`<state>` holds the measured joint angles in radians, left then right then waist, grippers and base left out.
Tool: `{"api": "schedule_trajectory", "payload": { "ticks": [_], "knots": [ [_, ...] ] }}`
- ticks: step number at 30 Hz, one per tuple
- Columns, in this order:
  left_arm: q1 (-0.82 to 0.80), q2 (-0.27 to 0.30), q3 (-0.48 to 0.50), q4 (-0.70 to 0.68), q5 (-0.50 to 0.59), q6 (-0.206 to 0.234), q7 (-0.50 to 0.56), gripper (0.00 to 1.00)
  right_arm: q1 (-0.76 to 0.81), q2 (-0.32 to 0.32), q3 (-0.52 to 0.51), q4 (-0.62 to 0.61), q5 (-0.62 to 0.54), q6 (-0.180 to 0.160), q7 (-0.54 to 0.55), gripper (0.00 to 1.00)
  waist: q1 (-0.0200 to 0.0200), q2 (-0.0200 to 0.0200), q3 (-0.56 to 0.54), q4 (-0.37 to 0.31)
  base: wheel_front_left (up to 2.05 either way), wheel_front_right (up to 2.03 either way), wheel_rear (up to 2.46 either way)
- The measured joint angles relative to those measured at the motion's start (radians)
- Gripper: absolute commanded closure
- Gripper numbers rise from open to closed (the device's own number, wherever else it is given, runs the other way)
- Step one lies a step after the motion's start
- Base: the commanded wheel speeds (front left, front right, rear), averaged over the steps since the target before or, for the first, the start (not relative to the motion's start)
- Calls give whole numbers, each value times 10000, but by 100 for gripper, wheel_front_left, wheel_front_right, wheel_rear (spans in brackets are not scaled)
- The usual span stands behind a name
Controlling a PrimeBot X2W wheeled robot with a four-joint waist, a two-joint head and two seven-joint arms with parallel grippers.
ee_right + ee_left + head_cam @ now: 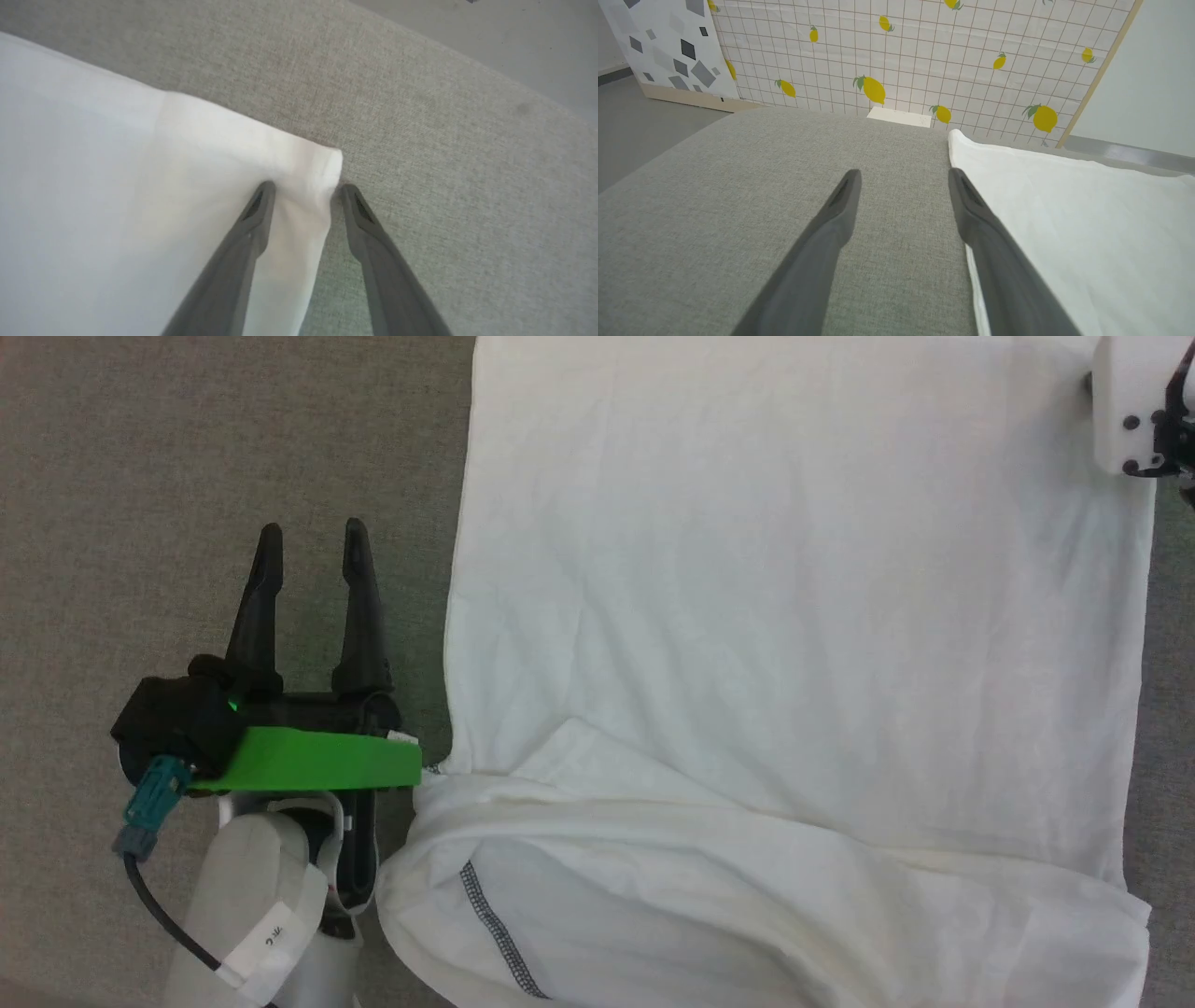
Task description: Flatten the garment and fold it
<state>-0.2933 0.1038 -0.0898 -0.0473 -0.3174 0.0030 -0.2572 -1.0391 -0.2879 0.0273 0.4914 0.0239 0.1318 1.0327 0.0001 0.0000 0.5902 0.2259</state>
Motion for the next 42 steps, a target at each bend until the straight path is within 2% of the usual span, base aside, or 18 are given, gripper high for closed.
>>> {"api": "schedule_trajectory", "payload": {
  "ticks": [1,4,8,10,13,18,22,26,30,34,35,36,42],
  "knots": [
    [-1,-48,52,36,-71,-44,0,0,-9,4,59,-6,113,0,0,100,0,0,-14,-39,0,0,0],
    [-67,-56,77,222,-182,-274,0,0,-11,82,186,-44,397,2,13,100,0,0,-63,-164,0,0,0],
    [-965,336,63,366,-299,-568,763,0,-12,29,274,-123,627,2,-128,100,0,0,-132,-345,0,0,0],
    [-1676,573,29,481,-604,-763,1630,0,-13,21,290,-196,754,2,-198,100,0,0,-155,-434,0,0,0],
    [-3047,884,12,878,-1342,-897,3492,0,-52,65,334,-360,1016,2,-299,100,-1,0,-153,-588,0,0,0],
    [-5380,1455,-259,1987,-1766,-899,6255,0,-136,92,686,-652,1244,2,-374,100,0,0,4,-845,0,0,0],
    [-6905,1776,-560,3313,-1812,-711,8355,0,-273,111,1009,-865,1436,2,-384,100,0,0,256,-1050,0,0,0],
    [-7971,1983,-1018,4236,-1507,-608,9597,0,-314,132,1321,-1035,1659,2,-403,100,-1,0,538,-1271,0,0,0],
    [-8312,2080,-1478,4974,-1331,-483,10817,0,-435,100,1521,-1262,1833,2,-458,100,0,0,809,-1466,0,0,0],
    [-8477,2134,-1601,5195,-1342,-447,11451,2,-505,82,1607,-1423,1927,6,-495,100,-2,0,994,-1615,0,0,0],
    [-8485,2146,-1618,5195,-1340,-451,11453,82,-518,79,1616,-1442,1964,6,-522,100,-2,0,1022,-1638,0,0,0],
    [-8483,2151,-1609,5195,-1352,-460,11444,100,-528,71,1628,-1457,1981,6,-545,100,-2,0,1049,-1658,0,0,0],
    [-8425,2069,-1367,5235,-1499,-282,10527,100,-551,-17,1647,-1498,1990,8,-675,100,-2,0,1075,-1669,0,0,0]
  ]
}}
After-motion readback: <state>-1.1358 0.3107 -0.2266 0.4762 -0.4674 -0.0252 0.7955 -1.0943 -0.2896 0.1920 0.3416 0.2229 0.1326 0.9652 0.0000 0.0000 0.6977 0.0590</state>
